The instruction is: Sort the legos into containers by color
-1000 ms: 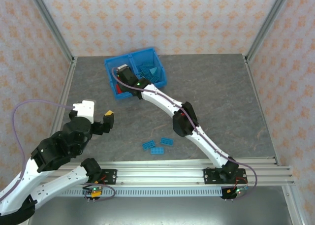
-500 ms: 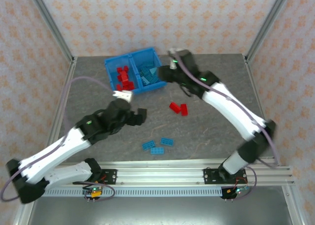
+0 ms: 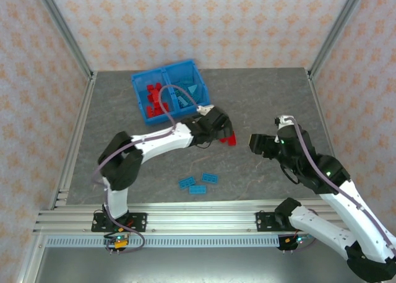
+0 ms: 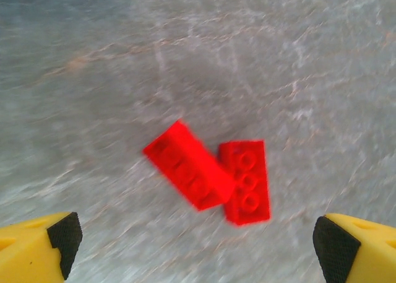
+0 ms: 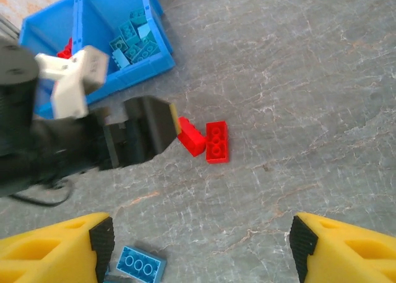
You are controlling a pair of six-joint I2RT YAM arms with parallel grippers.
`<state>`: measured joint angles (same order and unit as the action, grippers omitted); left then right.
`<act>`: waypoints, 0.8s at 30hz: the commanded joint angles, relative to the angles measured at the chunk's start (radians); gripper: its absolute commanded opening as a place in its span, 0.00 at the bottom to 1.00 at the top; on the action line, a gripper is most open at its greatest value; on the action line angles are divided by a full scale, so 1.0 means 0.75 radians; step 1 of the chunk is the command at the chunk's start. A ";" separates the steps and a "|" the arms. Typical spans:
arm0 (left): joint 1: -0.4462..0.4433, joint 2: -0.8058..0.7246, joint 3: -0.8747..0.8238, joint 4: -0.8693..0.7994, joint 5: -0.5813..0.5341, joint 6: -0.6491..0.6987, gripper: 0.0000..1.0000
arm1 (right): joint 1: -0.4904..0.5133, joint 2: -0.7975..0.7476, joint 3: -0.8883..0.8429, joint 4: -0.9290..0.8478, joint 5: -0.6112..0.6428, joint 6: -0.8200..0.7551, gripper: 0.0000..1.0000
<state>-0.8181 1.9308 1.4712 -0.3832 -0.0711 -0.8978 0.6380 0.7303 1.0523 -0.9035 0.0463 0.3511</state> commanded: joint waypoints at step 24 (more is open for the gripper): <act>0.062 0.204 -0.049 -0.077 0.042 -0.178 0.48 | -0.002 -0.022 -0.070 -0.070 0.031 0.031 0.80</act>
<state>-0.7696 2.1407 1.5135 -0.3878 -0.0513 -1.0325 0.6380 0.7177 1.0161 -0.9615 0.0456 0.3706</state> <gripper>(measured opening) 0.483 0.799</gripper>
